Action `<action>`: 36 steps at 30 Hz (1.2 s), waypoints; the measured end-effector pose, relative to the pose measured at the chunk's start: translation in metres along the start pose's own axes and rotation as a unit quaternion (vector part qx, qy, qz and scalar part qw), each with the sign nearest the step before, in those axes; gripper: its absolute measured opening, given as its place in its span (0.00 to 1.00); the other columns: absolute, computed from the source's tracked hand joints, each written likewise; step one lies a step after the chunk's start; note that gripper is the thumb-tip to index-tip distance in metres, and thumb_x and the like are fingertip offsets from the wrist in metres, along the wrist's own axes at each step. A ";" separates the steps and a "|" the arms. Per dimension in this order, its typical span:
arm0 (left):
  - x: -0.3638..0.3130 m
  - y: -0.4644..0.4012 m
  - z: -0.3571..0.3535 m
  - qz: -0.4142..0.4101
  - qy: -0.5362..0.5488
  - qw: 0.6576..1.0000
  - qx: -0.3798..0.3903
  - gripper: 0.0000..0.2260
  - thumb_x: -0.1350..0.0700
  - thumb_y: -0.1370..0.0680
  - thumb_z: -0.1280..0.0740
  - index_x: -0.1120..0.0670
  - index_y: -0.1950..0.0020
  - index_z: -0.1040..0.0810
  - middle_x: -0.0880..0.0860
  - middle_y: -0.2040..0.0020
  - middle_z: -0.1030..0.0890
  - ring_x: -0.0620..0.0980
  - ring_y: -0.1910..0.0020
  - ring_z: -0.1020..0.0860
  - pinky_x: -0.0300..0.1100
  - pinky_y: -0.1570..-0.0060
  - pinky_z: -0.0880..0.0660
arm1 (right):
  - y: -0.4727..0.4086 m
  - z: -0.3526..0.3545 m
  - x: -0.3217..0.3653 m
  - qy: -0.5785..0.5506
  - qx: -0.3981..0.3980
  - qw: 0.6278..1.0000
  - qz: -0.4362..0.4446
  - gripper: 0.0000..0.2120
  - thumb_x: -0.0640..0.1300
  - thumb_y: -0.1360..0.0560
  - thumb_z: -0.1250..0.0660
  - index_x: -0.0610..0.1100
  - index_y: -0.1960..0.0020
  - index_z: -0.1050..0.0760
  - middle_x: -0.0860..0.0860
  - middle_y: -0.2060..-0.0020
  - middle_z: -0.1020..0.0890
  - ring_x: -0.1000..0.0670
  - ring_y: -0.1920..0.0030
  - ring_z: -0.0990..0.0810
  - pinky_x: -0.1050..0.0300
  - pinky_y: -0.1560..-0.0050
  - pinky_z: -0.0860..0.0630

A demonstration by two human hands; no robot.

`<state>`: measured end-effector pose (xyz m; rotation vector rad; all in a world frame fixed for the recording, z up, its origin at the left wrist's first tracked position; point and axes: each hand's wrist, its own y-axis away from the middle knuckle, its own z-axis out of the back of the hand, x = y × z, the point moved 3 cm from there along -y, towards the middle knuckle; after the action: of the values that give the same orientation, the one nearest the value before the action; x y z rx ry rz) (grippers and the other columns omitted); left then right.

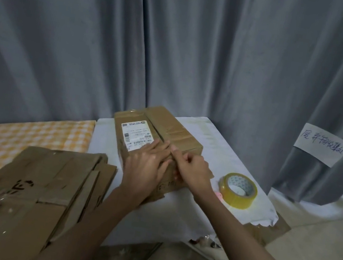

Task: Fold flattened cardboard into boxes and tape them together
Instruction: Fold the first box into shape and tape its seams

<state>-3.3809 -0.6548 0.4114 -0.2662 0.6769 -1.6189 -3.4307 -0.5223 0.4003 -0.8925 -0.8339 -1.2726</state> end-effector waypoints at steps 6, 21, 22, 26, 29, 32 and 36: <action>0.076 -0.041 0.031 0.101 0.271 0.957 0.034 0.14 0.48 0.19 0.37 0.46 0.36 0.20 0.40 0.40 0.19 0.38 0.40 0.22 0.36 0.40 0.28 | -0.001 -0.016 0.002 -0.122 -0.007 0.991 -0.057 0.21 0.55 0.24 0.29 0.40 0.66 0.25 0.45 0.73 0.18 0.49 0.75 0.21 0.52 0.65 0.18; 0.148 -0.141 -0.003 0.227 0.131 0.950 0.173 0.18 0.43 0.20 0.37 0.50 0.34 0.21 0.51 0.37 0.20 0.54 0.36 0.24 0.49 0.33 0.31 | -0.012 0.009 0.000 -0.076 -0.088 0.992 -0.048 0.18 0.55 0.23 0.31 0.40 0.61 0.21 0.45 0.62 0.16 0.40 0.53 0.17 0.38 0.45 0.21; 0.150 -0.142 0.001 0.232 0.137 0.949 0.165 0.18 0.43 0.20 0.36 0.50 0.34 0.21 0.51 0.37 0.20 0.53 0.35 0.24 0.47 0.33 0.31 | -0.017 0.013 0.001 -0.083 -0.093 0.991 -0.049 0.17 0.54 0.23 0.32 0.41 0.60 0.22 0.45 0.61 0.16 0.39 0.51 0.17 0.38 0.44 0.22; 0.151 -0.139 0.015 0.250 0.156 0.948 0.118 0.20 0.43 0.21 0.34 0.52 0.34 0.20 0.52 0.36 0.20 0.54 0.35 0.25 0.48 0.33 0.30 | -0.044 0.030 0.010 -0.117 -0.117 0.985 -0.051 0.14 0.53 0.25 0.32 0.41 0.53 0.24 0.46 0.56 0.19 0.41 0.47 0.19 0.39 0.43 0.21; 0.145 -0.129 0.019 0.280 0.172 0.941 0.077 0.24 0.40 0.24 0.32 0.52 0.33 0.22 0.54 0.35 0.21 0.55 0.35 0.25 0.51 0.34 0.28 | -0.065 0.039 0.010 -0.108 -0.114 0.985 -0.076 0.15 0.54 0.23 0.34 0.41 0.51 0.22 0.45 0.52 0.17 0.41 0.46 0.19 0.41 0.42 0.22; 0.138 -0.118 0.020 0.314 0.173 0.933 0.041 0.24 0.38 0.23 0.34 0.51 0.33 0.23 0.56 0.34 0.22 0.58 0.36 0.25 0.53 0.35 0.28 | -0.084 0.046 0.007 -0.091 -0.113 0.986 -0.087 0.14 0.50 0.22 0.37 0.42 0.57 0.20 0.44 0.54 0.16 0.42 0.48 0.19 0.43 0.44 0.22; 0.124 -0.098 0.009 0.337 0.160 0.927 0.033 0.20 0.44 0.20 0.35 0.54 0.33 0.23 0.57 0.34 0.22 0.59 0.36 0.25 0.52 0.36 0.28 | -0.106 0.049 -0.002 -0.037 -0.085 0.991 -0.096 0.13 0.48 0.20 0.41 0.47 0.45 0.19 0.44 0.41 0.18 0.41 0.39 0.22 0.41 0.35 0.26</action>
<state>-3.4790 -0.7739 0.4483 0.2722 0.8461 -1.0173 -3.5374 -0.4857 0.4292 -1.0189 -0.8966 -1.5024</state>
